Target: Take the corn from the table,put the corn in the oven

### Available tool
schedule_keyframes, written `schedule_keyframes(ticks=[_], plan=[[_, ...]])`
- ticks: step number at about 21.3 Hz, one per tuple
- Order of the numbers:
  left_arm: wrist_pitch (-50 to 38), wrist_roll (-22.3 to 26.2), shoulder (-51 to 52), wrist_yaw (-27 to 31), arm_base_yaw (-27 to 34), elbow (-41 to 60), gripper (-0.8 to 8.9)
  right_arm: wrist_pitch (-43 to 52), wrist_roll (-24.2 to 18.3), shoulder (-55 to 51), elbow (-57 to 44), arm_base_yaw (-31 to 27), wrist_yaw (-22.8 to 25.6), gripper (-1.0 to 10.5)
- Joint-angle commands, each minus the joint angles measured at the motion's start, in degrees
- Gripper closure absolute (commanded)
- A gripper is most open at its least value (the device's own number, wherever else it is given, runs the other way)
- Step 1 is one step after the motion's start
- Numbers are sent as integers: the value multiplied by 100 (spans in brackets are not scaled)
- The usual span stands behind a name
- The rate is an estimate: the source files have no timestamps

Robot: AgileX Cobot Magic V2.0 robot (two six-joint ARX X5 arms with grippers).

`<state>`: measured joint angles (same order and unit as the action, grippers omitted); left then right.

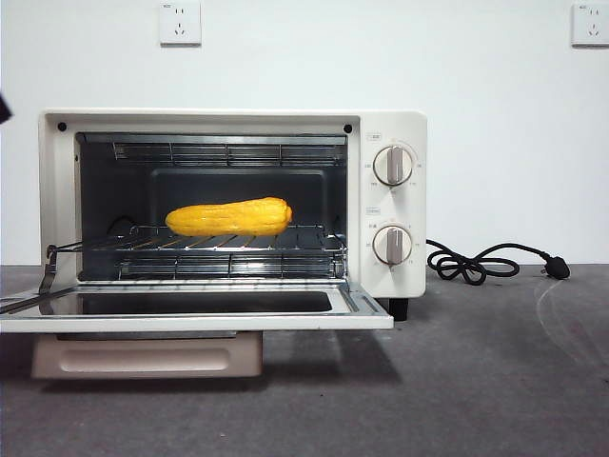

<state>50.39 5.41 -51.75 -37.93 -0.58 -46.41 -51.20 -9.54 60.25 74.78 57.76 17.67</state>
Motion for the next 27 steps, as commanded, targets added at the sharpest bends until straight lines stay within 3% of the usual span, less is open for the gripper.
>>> schedule_keyframes(ticks=[1,6,13,16,20,27], plan=[[-42,160,4,-555,1084,173,822,-144,72,24,-2,-494,-553,959],[-96,188,-190,-946,2238,295,822,-282,-155,24,-2,-1617,-1812,959],[-291,214,-1547,-509,2251,295,822,-286,-496,26,-2,-2940,-2990,959],[-382,210,-2312,-511,2249,295,822,-278,-507,26,-2,-3163,-3268,959],[-654,114,-3167,-507,2227,295,822,-280,-509,28,-2,-3198,-3296,959],[-1047,-238,-3807,-251,1749,295,822,-282,-507,28,-2,-3198,-3335,959]])
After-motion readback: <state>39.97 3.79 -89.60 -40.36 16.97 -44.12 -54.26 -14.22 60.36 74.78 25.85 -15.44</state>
